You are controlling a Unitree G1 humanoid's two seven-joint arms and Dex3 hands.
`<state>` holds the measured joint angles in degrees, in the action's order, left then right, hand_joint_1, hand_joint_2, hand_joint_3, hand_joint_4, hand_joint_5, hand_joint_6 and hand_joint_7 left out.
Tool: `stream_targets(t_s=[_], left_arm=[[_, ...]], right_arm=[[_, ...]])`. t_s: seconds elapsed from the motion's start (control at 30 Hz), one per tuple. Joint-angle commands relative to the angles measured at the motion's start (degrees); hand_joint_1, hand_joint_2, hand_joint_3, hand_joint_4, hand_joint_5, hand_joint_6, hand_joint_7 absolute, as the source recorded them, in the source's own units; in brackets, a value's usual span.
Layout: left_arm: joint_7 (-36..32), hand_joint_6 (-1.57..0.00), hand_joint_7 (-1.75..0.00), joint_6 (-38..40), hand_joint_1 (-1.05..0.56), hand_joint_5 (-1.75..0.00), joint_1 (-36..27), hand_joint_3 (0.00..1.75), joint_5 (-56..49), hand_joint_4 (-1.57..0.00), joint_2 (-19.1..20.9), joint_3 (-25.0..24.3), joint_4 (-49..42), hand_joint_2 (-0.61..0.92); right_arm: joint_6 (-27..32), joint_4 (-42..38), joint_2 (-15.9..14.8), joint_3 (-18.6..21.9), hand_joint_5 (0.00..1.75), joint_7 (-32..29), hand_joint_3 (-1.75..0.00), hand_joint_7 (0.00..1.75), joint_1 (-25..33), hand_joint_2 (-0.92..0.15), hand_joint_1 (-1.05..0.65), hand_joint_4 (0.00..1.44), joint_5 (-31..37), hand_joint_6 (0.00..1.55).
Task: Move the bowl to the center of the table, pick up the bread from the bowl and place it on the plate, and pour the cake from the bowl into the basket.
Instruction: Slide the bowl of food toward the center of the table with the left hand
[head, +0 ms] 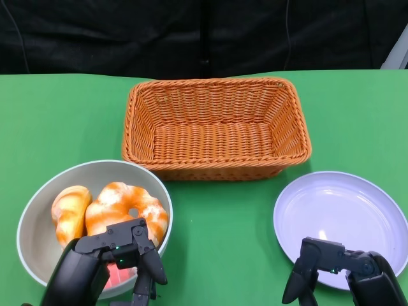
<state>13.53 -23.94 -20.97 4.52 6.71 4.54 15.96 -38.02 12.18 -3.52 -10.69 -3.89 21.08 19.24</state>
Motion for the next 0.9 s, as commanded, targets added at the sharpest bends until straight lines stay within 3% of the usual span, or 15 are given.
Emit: stream_targets(t_s=[0.03,0.37,0.53,0.63,0.8,0.9], left_arm=[[0.1,-0.87,-1.46,-0.1,0.05,-1.65,-0.1,1.61,-0.3,-0.93,0.6,-0.2,0.0,0.29],[0.1,-0.87,-1.46,-0.4,0.04,-1.66,-0.2,1.6,-0.1,-0.93,0.7,-0.5,0.1,0.3],[-0.4,-0.76,-1.41,-1.4,0.01,-1.58,-0.1,1.44,0.0,-0.73,0.5,-2.0,0.0,0.35],[-0.8,-0.72,-1.09,-3.1,-0.08,-1.34,0.6,1.07,0.2,-0.64,0.3,-3.5,-0.4,0.52],[-0.4,-0.64,-0.8,-5.3,-0.2,-1.17,2.7,0.78,0.7,-0.63,1.2,-6.3,-1.2,0.62],[0.1,-0.59,-0.48,-5.9,-0.28,-0.99,3.5,0.43,0.9,-0.63,2.2,-7.7,-1.5,0.8]], right_arm=[[-0.1,0.2,-0.4,0.1,1.75,0.0,-1.75,1.47,0.1,-0.13,0.25,1.01,-1.0,0.9],[0.0,0.5,-0.2,0.0,1.75,-0.2,-1.75,1.47,0.1,-0.13,0.25,1.01,-0.5,0.9],[0.0,0.5,-0.2,0.0,1.75,-0.2,-1.75,1.46,0.3,-0.13,0.23,1.01,-0.3,0.89],[-0.2,0.3,-0.1,-0.1,1.75,-0.4,-1.75,1.46,0.4,-0.13,0.24,1.02,0.0,0.89],[0.2,0.6,-0.1,0.1,1.75,-0.5,-1.75,1.47,0.4,-0.13,0.25,1.02,0.0,0.9],[0.3,0.8,0.0,0.1,1.75,-0.5,-1.75,1.47,0.4,-0.14,0.24,1.01,-0.3,0.89]])
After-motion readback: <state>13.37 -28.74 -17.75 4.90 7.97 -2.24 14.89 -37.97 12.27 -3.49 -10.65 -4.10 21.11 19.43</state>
